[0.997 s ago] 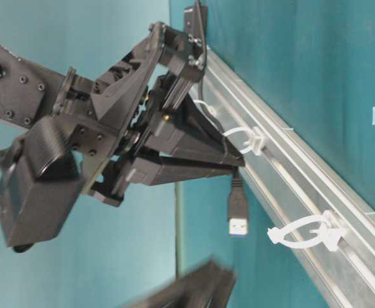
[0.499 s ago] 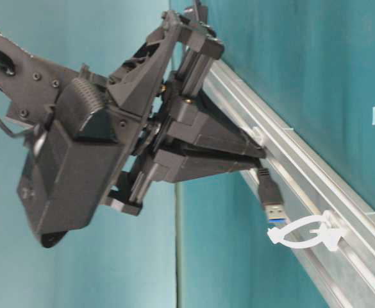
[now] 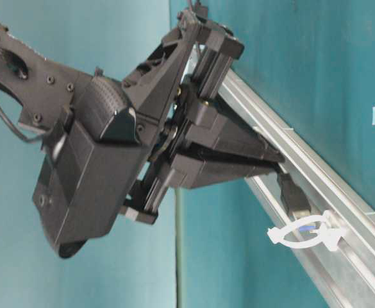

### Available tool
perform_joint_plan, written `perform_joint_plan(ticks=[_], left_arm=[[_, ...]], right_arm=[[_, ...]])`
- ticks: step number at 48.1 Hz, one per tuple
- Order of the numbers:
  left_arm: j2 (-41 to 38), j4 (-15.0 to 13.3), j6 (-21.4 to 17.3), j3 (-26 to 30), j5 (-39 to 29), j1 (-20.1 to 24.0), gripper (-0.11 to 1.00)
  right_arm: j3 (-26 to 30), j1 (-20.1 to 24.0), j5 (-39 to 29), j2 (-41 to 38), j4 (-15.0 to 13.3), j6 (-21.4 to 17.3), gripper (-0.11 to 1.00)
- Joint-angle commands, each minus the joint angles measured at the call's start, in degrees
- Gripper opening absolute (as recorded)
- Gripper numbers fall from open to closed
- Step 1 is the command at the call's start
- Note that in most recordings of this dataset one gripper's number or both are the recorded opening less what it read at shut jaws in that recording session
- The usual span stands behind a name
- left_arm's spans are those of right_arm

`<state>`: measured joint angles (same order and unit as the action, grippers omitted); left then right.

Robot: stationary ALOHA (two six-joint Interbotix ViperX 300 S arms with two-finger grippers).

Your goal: Pass the USB cable through three rings with both arms.

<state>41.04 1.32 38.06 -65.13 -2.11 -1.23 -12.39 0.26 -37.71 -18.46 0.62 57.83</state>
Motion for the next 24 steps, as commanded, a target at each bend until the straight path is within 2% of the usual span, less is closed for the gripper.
perform_joint_plan(ticks=[1,17,24], left_arm=[[1.3,0.3,-0.3,0.5,0.3,-0.2,0.96],[1.5,0.3,-0.1,0.4,-0.7,-0.2,0.96],[1.5,0.3,0.1,0.4,-0.8,-0.2,0.96]], right_arm=[[1.2,0.6,0.4,-0.5,0.1,0.0,0.09],[1.8,2.7,0.5,-1.2,1.5,0.0,0.09],[2.0,3.1,2.8,-1.5,2.1,-1.3,0.09]])
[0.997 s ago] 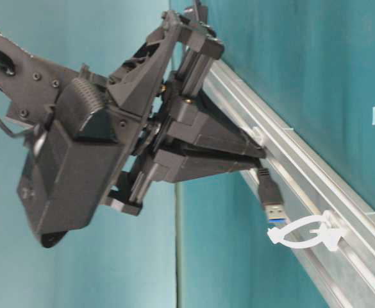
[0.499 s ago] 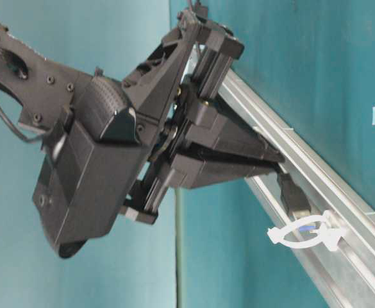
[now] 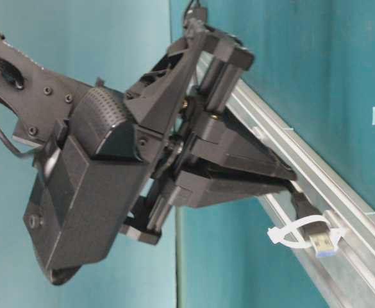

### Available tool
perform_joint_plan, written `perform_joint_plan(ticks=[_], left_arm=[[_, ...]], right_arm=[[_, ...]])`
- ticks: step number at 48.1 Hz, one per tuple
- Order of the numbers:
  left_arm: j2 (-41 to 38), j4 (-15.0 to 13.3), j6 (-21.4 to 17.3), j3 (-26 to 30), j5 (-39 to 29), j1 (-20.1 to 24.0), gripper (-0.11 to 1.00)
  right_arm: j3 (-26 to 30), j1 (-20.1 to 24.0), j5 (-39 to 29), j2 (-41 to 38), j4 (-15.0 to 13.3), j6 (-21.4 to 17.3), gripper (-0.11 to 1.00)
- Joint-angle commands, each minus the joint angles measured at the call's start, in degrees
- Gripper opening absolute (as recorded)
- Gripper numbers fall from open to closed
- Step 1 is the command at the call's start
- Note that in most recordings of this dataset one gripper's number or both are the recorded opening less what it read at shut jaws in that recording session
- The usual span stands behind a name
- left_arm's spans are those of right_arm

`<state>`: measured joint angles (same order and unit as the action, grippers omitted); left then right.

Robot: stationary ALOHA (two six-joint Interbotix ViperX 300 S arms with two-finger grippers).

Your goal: Pass the USB cable through three rings with both arms.

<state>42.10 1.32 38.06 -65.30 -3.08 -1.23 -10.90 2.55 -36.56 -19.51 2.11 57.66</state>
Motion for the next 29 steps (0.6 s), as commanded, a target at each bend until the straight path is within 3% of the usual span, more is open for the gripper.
perform_joint_plan(ticks=[1,19,29], left_arm=[[0.4,0.3,0.1,0.5,0.2,-0.2,0.96],[0.4,0.3,0.2,0.5,0.2,-0.2,0.96],[0.4,0.3,0.5,0.4,0.3,-0.4,0.96]], right_arm=[[0.6,0.8,2.0,-0.5,0.6,-1.4,0.09],[2.6,2.5,2.7,-1.4,0.8,-2.9,0.09],[3.4,3.0,2.9,-1.7,3.3,-4.7,0.09]])
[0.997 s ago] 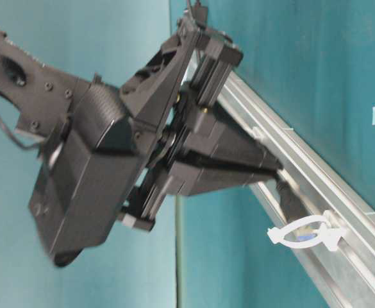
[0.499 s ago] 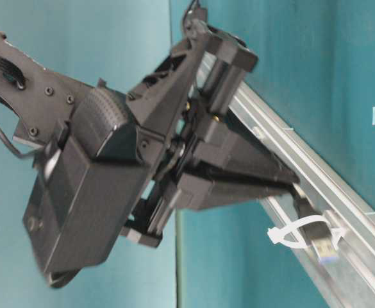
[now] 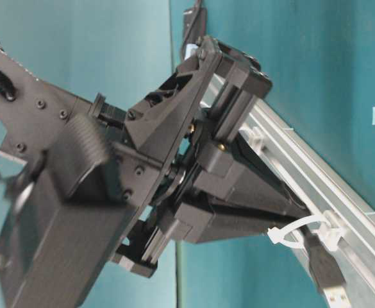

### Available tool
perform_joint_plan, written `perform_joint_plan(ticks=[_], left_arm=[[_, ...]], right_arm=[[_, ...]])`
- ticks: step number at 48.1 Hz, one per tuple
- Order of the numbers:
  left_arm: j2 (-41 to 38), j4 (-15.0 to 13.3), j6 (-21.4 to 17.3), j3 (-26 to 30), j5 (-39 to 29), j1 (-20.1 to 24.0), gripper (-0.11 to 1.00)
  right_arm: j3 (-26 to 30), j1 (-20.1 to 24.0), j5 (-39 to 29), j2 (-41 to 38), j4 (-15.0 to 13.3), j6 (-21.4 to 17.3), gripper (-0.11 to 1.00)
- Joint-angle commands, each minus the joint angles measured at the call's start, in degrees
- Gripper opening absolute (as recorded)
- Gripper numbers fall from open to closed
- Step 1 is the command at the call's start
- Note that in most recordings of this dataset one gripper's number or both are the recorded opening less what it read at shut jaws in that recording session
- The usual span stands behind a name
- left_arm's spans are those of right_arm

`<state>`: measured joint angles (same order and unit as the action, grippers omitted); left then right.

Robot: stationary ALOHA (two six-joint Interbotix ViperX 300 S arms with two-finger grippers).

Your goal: Pass the USB cable through three rings with both arms.

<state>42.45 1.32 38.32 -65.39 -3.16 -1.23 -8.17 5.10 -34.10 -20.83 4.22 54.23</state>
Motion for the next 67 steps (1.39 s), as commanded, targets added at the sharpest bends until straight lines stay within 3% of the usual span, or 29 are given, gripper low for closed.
perform_joint_plan(ticks=[1,18,33,50,67], left_arm=[[0.2,0.3,0.3,0.6,0.6,-0.5,0.96],[-4.2,0.3,1.7,1.3,5.8,-7.8,0.94],[-18.1,0.3,1.7,3.3,18.3,-8.3,0.94],[-32.2,0.3,1.1,8.9,18.7,-8.5,0.94],[-35.8,0.3,0.7,9.8,21.8,-8.5,0.94]], right_arm=[[0.7,0.4,0.4,-0.4,1.4,-1.7,0.09],[0.7,-0.6,0.5,-0.4,1.6,-6.6,0.09],[0.7,-1.2,0.4,-0.3,1.6,-6.9,0.09],[0.5,-1.6,0.4,-0.2,1.7,-9.1,0.09],[0.6,-1.8,0.5,-0.2,1.7,-9.4,0.09]])
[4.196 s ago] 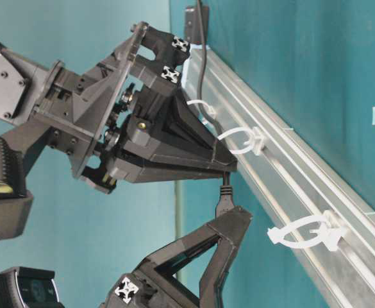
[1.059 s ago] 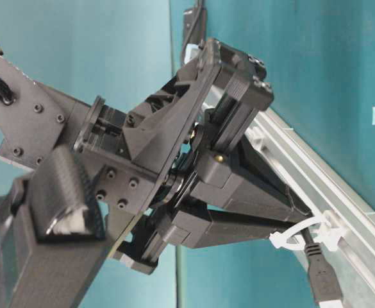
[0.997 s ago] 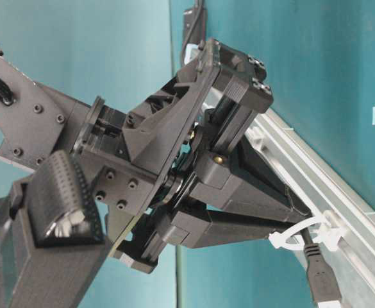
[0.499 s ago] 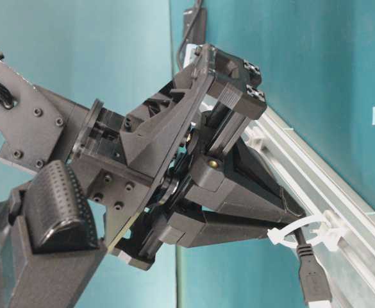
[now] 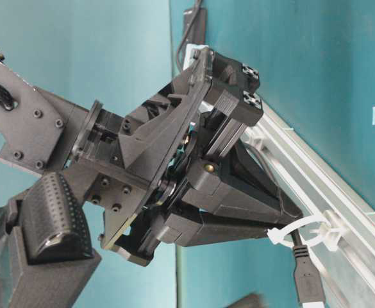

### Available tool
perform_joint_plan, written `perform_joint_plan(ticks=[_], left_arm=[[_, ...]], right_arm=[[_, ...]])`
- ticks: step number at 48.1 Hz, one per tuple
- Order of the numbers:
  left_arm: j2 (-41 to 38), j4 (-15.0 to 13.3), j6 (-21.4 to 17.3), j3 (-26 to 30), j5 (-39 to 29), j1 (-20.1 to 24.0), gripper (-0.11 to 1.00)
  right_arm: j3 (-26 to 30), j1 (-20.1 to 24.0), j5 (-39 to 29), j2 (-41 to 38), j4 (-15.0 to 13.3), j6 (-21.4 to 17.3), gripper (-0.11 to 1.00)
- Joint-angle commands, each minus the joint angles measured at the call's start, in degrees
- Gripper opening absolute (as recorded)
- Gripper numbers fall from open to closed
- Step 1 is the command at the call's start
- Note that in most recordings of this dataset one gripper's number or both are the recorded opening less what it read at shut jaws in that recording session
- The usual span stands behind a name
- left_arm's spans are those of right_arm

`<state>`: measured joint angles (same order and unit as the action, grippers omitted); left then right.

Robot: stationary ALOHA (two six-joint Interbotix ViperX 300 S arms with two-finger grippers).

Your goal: Pass the USB cable through three rings with both arms.

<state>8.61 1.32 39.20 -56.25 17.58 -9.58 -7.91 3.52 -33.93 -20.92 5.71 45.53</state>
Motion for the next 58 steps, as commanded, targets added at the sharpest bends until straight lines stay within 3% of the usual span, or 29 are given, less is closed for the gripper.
perform_joint_plan(ticks=[1,30,40,47,55,58], left_arm=[[-2.1,0.3,-0.2,0.6,1.1,-0.2,0.94],[-7.4,0.3,-0.2,2.3,2.9,-0.4,0.93],[-7.4,0.3,-0.2,2.5,2.9,-0.4,0.86],[-7.1,0.3,-0.2,2.5,3.1,-0.4,0.67],[-6.9,0.4,-0.2,3.0,3.1,-0.4,0.22],[-7.0,0.3,-0.2,3.2,3.1,-0.2,0.11]], right_arm=[[0.4,-0.3,0.4,-0.1,0.2,-0.7,0.09],[0.4,-0.4,0.2,0.0,0.2,-0.7,0.09],[0.4,-0.4,0.2,0.0,0.2,-0.7,0.09],[0.4,-0.4,0.2,0.0,0.2,-0.7,0.09],[0.3,-0.4,0.1,0.0,0.2,-0.7,0.09],[0.4,-0.4,0.1,0.0,0.2,-0.7,0.09]])
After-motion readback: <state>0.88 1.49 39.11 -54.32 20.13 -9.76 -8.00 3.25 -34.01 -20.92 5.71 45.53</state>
